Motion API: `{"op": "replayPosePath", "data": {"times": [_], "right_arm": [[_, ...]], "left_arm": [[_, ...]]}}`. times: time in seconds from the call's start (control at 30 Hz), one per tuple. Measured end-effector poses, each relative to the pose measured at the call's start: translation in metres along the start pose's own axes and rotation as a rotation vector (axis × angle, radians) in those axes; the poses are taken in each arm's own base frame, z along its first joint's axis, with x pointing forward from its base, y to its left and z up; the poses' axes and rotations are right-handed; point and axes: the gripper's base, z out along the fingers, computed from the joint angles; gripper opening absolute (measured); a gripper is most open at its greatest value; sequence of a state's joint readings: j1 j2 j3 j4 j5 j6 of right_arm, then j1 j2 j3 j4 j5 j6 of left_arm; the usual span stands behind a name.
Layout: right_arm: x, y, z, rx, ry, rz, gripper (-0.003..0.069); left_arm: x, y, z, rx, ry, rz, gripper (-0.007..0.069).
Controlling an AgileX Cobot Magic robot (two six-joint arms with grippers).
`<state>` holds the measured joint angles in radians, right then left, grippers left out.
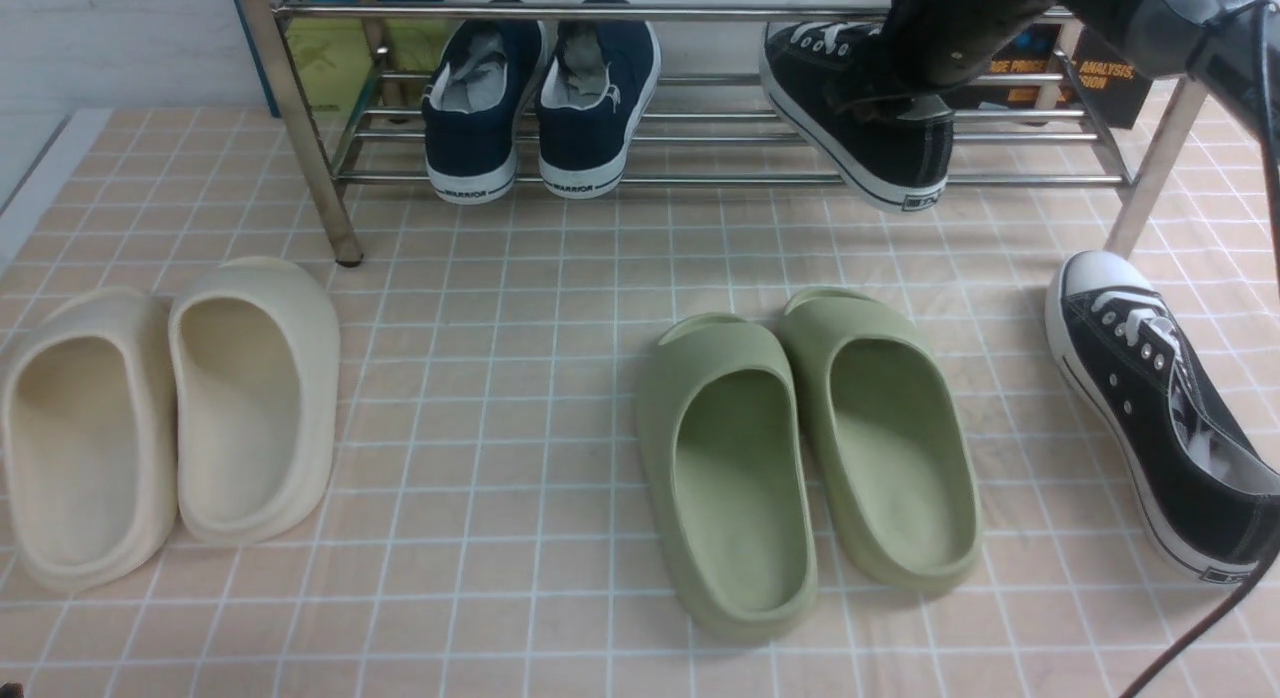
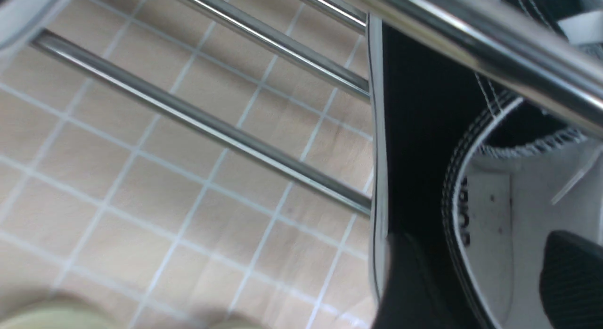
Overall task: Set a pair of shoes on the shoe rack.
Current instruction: Use the right arm to put a shoe into the shoe rack, then use the right arm to grab the shoe closest to it
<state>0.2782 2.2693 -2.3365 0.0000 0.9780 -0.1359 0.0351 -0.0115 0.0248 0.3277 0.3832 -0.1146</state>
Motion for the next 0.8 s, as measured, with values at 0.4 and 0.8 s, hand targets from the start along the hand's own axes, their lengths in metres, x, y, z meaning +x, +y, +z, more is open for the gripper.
{"op": "replayPosePath", "data": {"times": [0.4, 0.8], "right_arm": [[0.021, -0.003, -0.1, 0.014, 0.198, 0.069, 0.0403], [0.16, 0.01, -0.133, 0.015, 0.577, 0.081, 0.0364]], "left_arm": [[0.0, 0.0, 0.0, 0.0, 0.0, 0.0, 0.0239], [0.0, 0.0, 0.0, 0.0, 0.0, 0.0, 0.0239]]}}
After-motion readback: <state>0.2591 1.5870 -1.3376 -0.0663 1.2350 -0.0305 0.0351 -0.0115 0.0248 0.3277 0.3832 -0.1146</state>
